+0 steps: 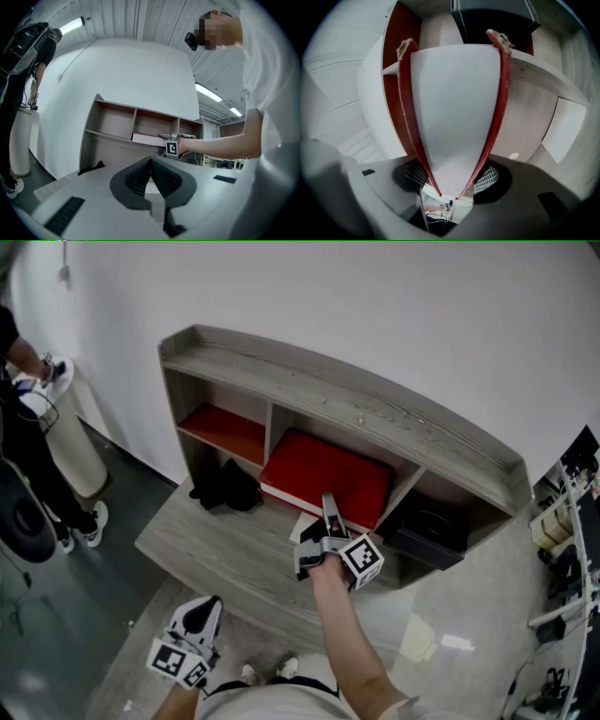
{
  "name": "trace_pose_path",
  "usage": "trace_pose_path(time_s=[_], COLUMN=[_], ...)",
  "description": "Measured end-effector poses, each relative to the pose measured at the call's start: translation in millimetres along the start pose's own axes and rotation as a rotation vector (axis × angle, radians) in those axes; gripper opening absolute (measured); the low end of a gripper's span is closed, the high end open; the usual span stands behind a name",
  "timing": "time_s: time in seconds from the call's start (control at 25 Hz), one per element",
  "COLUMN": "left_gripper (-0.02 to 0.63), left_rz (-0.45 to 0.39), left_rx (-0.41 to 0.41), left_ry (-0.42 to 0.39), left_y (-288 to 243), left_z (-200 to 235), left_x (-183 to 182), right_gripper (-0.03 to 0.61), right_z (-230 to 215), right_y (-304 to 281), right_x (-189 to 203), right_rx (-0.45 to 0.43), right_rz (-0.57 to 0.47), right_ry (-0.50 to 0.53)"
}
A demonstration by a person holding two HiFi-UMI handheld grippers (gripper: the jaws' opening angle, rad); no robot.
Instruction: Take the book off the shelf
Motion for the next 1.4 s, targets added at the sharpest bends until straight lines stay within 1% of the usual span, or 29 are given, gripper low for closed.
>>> trace_pose_path(time_s=[0.16, 0.28, 0.52, 0.72, 0.88, 1.08, 1.2, 1.4], left_gripper=[0.017, 0.017, 0.017, 0.017, 0.017, 0.017, 0.017, 0.017], left_rz=[-0.008, -0.008, -0.013, -0.024, -0.032, -0.037, -0.042, -0.061], left_rx=[0.004, 0.015, 0.026, 0.026, 0.019, 0.020, 0.022, 0.011], left_ry=[0.004, 0.002, 0.000, -0.004, -0.009, -0.011, -0.009, 0.011], left_y=[-1.9, -4.4, -6.0, -4.9, -0.4, 5.6, 9.2, 18.8], left_z=[0.6, 0.8, 0.2, 1.8, 4.4, 5.2, 5.0, 5.7], left_x=[0.1, 0.6, -0.6, -3.3, -5.5, -6.7, -6.1, -8.6], right_gripper=[0.267, 0.272, 0.262, 0.261, 0.259, 0.259, 0.259, 0.259], right_z=[1.2, 2.8, 19.5, 23.2, 26.2, 28.7, 31.9, 34.7], right_y=[4.9, 8.4, 15.6, 27.0, 35.7, 39.8, 42.5, 44.4], right_x=[0.4, -2.2, -10.5, -7.5, -4.3, -3.4, -3.4, -2.9], right_rx=[-0.006, -0.007, -0.034, -0.029, -0.028, -0.035, -0.038, -0.043], right_rz=[0.017, 0.010, 0.049, 0.071, 0.087, 0.084, 0.087, 0.085], right_ry=[0.029, 0.043, 0.171, 0.173, 0.195, 0.171, 0.179, 0.168])
Point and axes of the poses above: the fingertips, and each gripper's own axes: y backward along the fingers, z to its left, x out of its underside, the point moved 8 cm from there along y, backward along the fingers, and after that the axes turned 3 degrees about -y, right-handed, at the moved point
